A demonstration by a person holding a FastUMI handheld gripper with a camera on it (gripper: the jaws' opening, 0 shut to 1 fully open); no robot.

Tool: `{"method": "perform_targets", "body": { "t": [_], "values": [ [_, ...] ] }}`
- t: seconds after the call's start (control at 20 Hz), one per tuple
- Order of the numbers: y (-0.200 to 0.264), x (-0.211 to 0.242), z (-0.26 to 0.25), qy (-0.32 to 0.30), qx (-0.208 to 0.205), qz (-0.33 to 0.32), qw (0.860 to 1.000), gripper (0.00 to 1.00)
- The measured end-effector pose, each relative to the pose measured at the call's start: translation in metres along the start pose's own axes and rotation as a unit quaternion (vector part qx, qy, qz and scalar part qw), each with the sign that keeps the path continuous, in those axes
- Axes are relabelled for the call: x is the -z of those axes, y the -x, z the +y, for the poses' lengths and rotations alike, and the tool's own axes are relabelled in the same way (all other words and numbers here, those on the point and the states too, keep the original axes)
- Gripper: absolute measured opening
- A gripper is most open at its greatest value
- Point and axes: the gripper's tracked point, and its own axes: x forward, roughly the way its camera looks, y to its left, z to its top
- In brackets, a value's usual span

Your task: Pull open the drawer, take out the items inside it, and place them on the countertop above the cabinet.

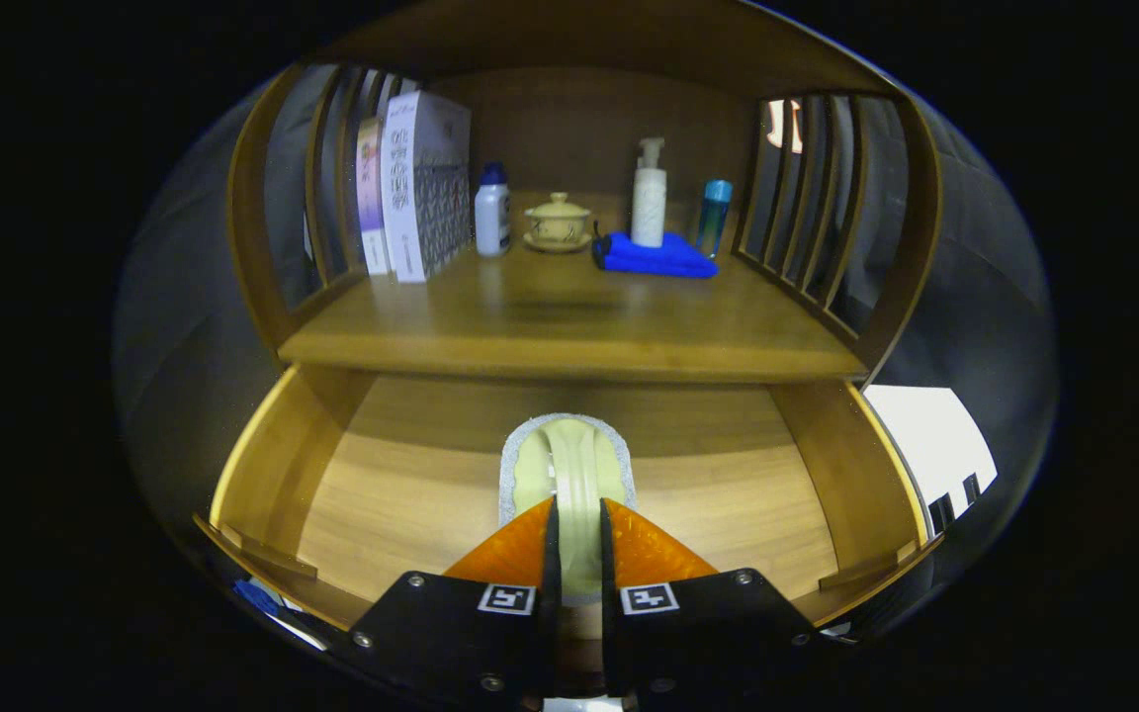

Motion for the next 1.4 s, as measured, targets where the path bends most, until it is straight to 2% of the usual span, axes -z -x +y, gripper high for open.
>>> {"method": "perform_targets", "body": {
  "t": [0.35, 0.75, 0.9, 1.15, 1.4],
  "values": [
    [0.022, -0.071, -0.004, -0.032, -0.014, -0.081, 0.996, 0.17],
    [-0.010, -0.128, -0.002, -0.014, -0.017, -0.151, 0.988, 0.17],
    [-0.029, -0.132, -0.001, 0.020, -0.009, -0.155, 0.988, 0.17],
    [-0.061, -0.148, 0.008, 0.036, -0.011, -0.173, 0.984, 0.17],
    [-0.095, -0.143, 0.010, 0.037, -0.017, -0.136, 0.990, 0.18]
  ]
}}
